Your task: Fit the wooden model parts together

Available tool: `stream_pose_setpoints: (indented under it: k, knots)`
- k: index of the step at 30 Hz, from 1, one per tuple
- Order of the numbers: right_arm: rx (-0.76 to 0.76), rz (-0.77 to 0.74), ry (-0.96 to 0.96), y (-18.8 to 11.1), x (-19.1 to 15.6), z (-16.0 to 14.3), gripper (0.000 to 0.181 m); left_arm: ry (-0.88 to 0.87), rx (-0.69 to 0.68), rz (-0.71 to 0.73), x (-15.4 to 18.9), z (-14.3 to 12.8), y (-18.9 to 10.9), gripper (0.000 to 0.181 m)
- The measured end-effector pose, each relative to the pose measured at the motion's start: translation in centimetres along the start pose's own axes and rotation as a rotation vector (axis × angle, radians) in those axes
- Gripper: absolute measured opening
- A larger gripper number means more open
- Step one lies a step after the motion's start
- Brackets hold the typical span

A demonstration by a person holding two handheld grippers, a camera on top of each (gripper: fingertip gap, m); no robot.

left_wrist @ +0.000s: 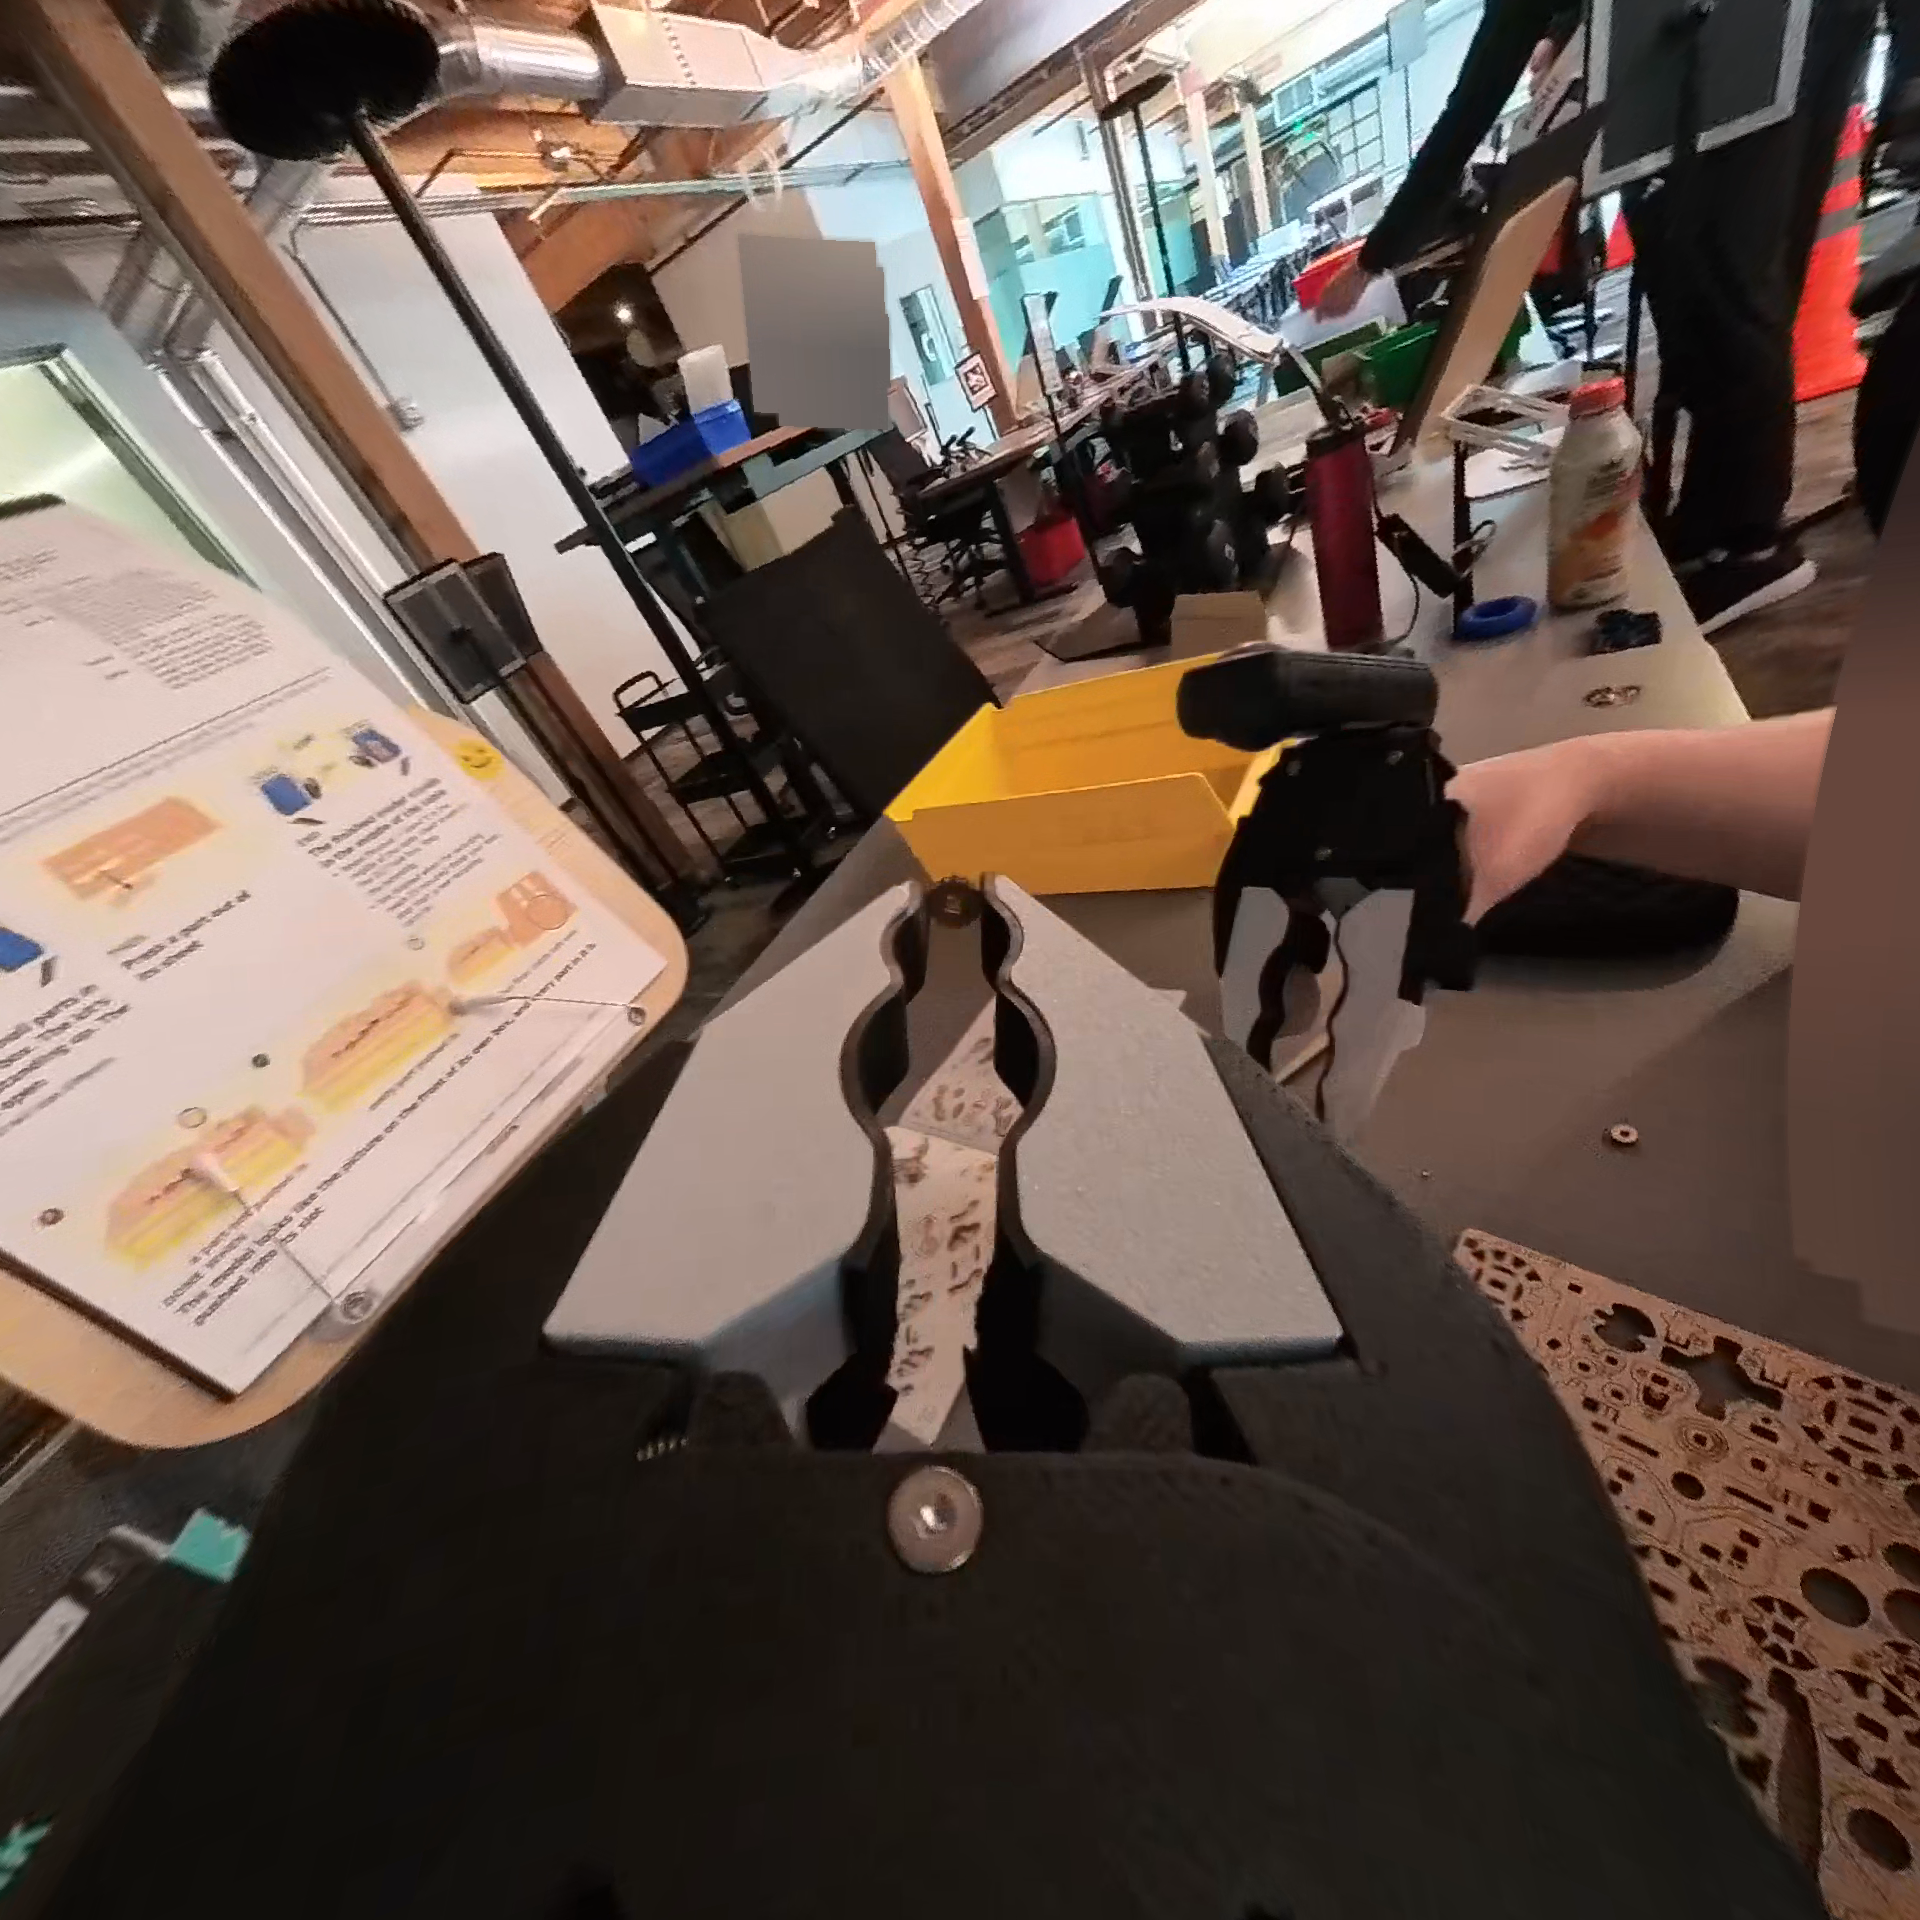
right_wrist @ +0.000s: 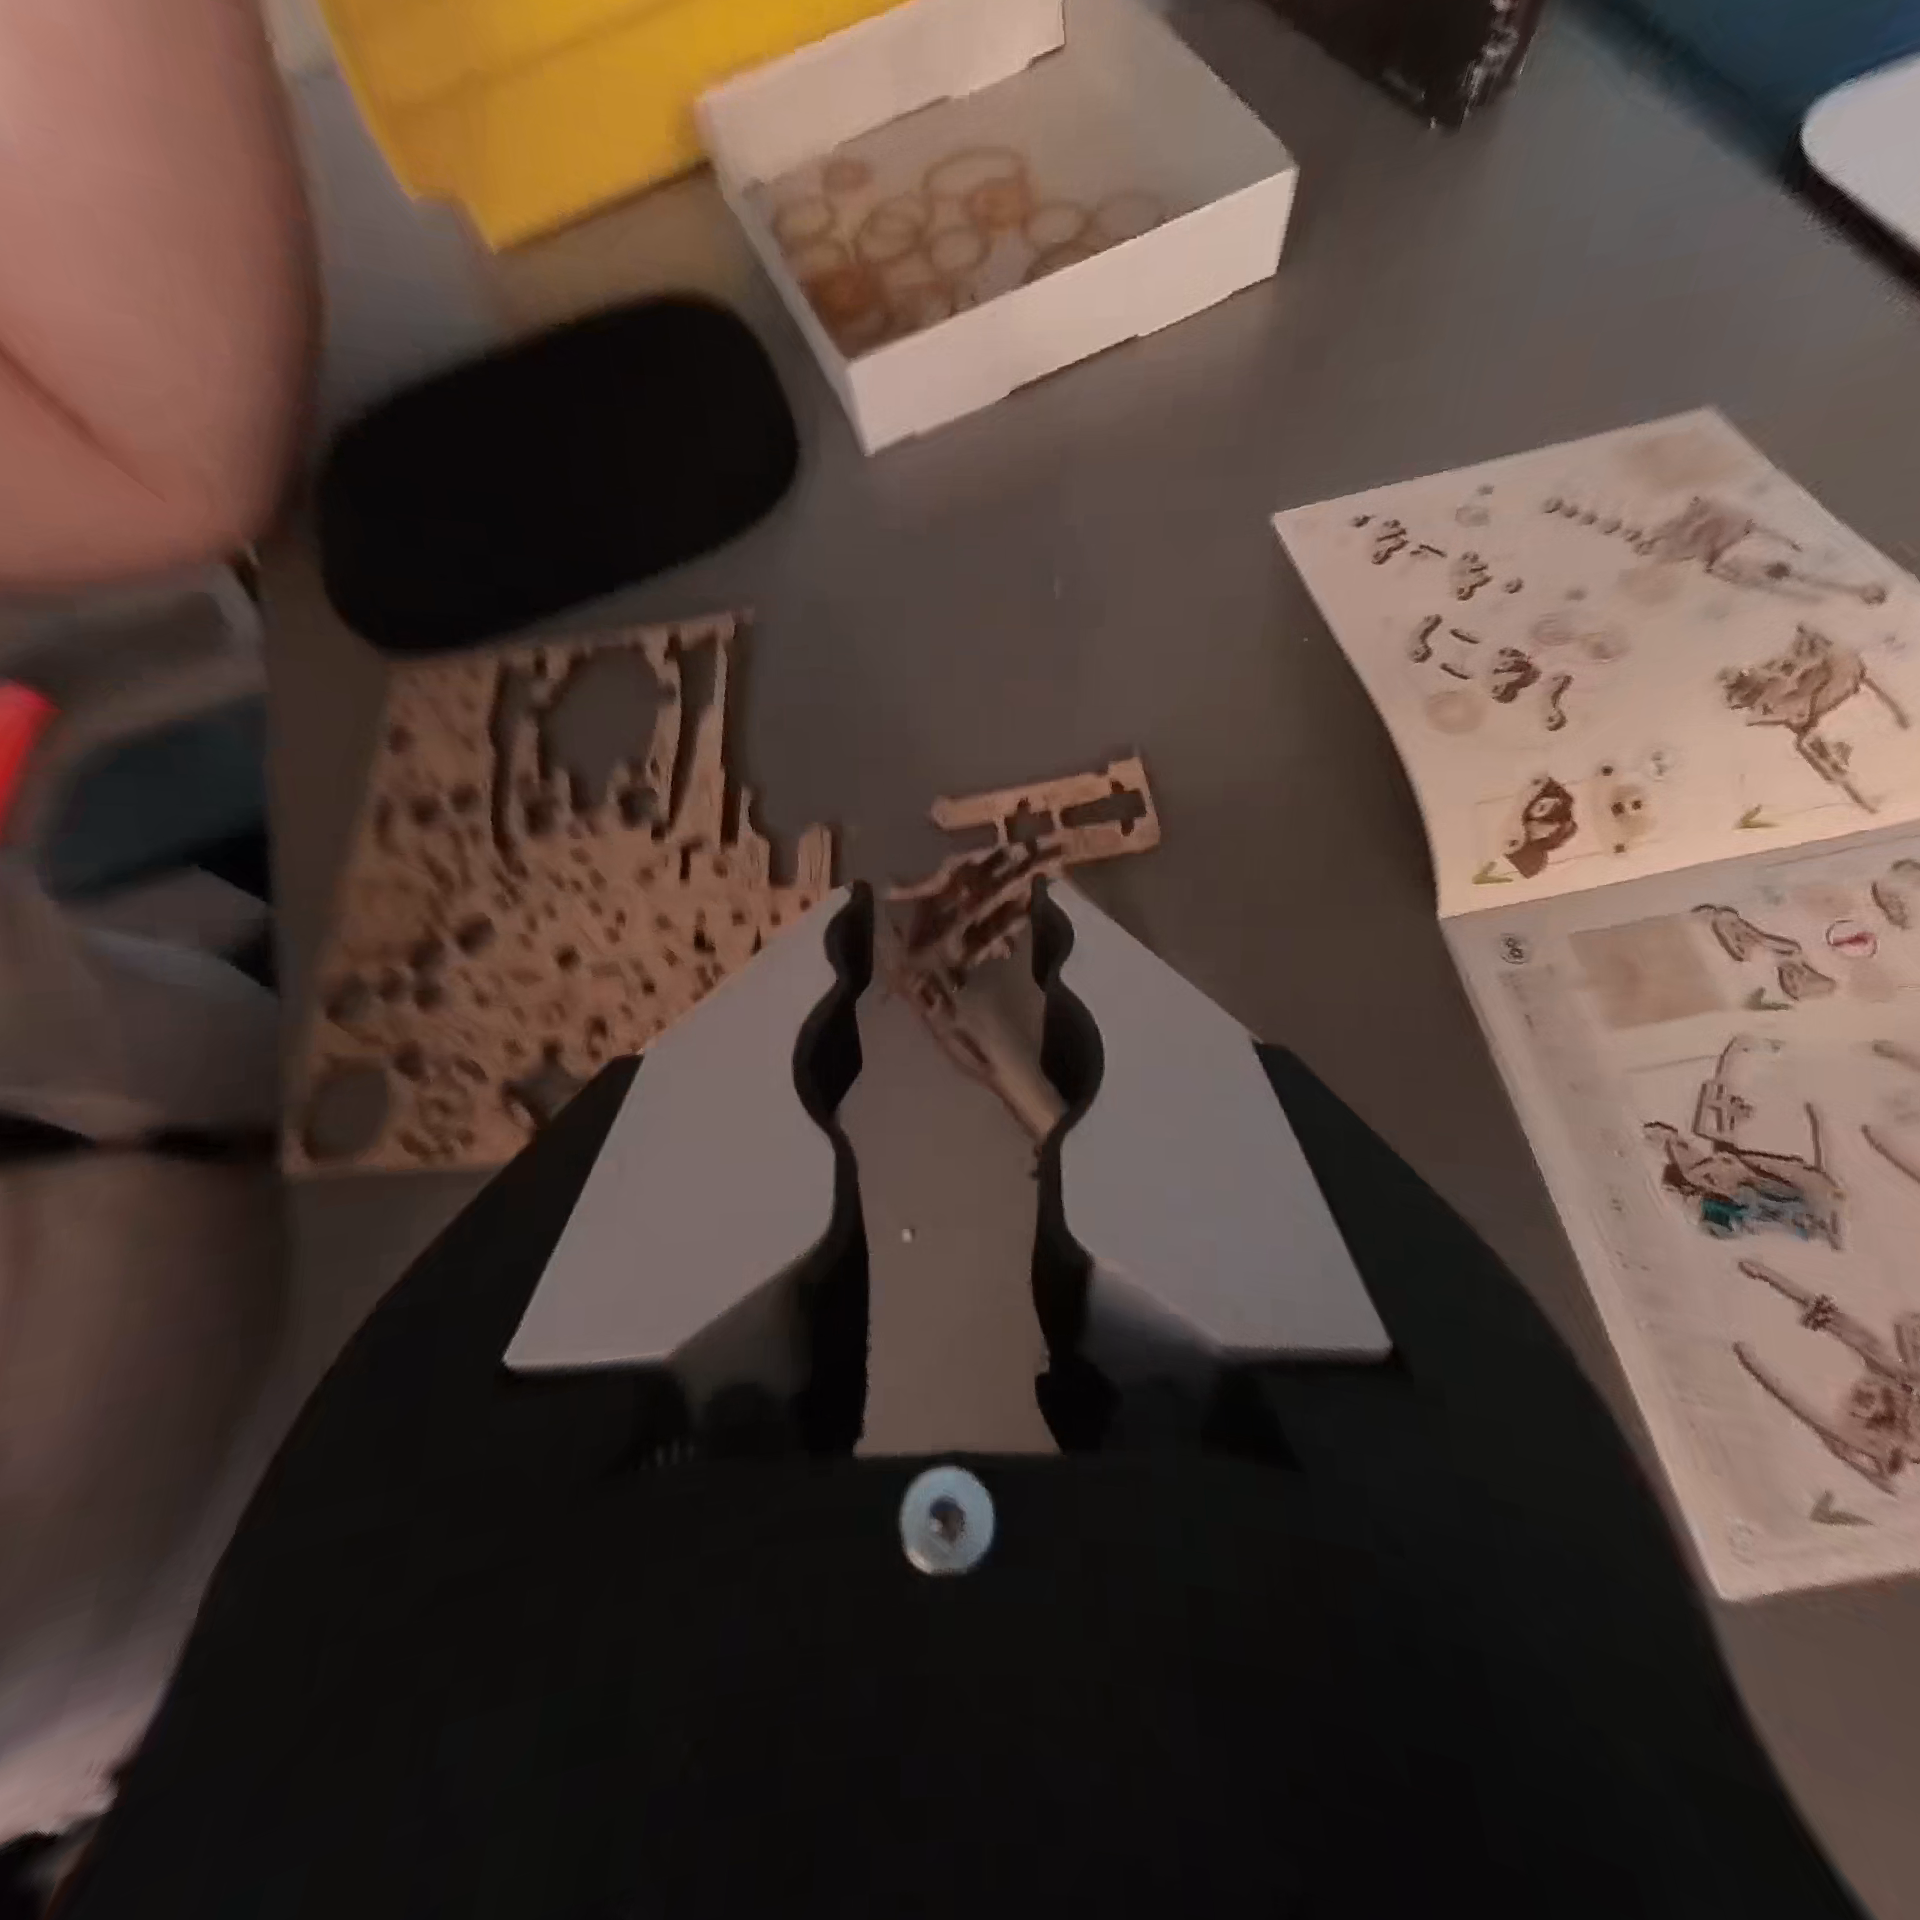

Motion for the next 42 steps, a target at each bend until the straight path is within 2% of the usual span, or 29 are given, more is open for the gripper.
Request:
stream_pose_setpoints:
  k: [1,4,7,11,14,17,23,27,31,34,37,42]
  knots:
    - [-0.012,-0.016,0.035,0.0,0.5,0.4,0.029,-0.008,0.008,0.006,-0.2,0.2,-0.3,0.008]
    - [-0.124,-0.055,0.063,0.3,1.9,1.0,0.031,-0.017,0.022,0.019,-0.5,0.6,-0.9,0.008]
    - [-0.187,0.018,-0.074,0.9,1.6,1.3,0.035,-0.004,0.014,0.034,-0.8,0.6,-1.2,0.008]
    - [-0.18,0.112,-0.251,0.2,0.4,0.4,0.039,-0.009,0.003,0.031,-1.0,0.7,-1.6,0.008]
    - [-0.121,0.112,-0.313,-0.4,0.3,-0.4,0.046,-0.009,0.005,0.034,-1.1,0.9,-1.9,0.008]
    - [-0.104,0.016,-0.421,-0.2,0.3,-1.2,0.062,-0.015,0.015,0.037,-1.3,1.1,-2.1,0.008]
    - [-0.153,-0.182,-0.6,1.0,-2.2,-2.9,0.062,-0.024,0.006,0.047,-1.7,0.9,-2.1,0.008]
    - [-0.06,-0.066,-0.341,0.1,-2.4,-1.3,0.062,-0.03,-0.007,0.056,-1.9,0.7,-1.7,0.008]
    - [-0.05,-0.028,0.0,-1.3,1.0,1.9,0.049,-0.042,-0.016,0.07,-2.0,0.5,-1.4,0.008]
    - [-0.194,0.052,0.229,-0.3,3.1,2.8,0.036,-0.059,-0.02,0.083,-2.1,0.5,-1.3,0.008]
    - [-0.315,0.112,0.347,1.4,3.8,3.4,0.011,-0.075,-0.025,0.098,-2.2,0.4,-1.2,0.008]
    - [-0.481,0.118,0.445,2.8,4.6,3.7,0.014,-0.074,-0.026,0.088,-2.2,0.2,-1.1,0.008]
Point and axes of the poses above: each gripper's, where its closed fingertips meet, y out along the fingers, z out of its top, x = y × z across the jaws, the point moved 8 cm from there along -y, back along the fingers, and after that the axes turned 8 degrees about -y, right-handed, at the moved point
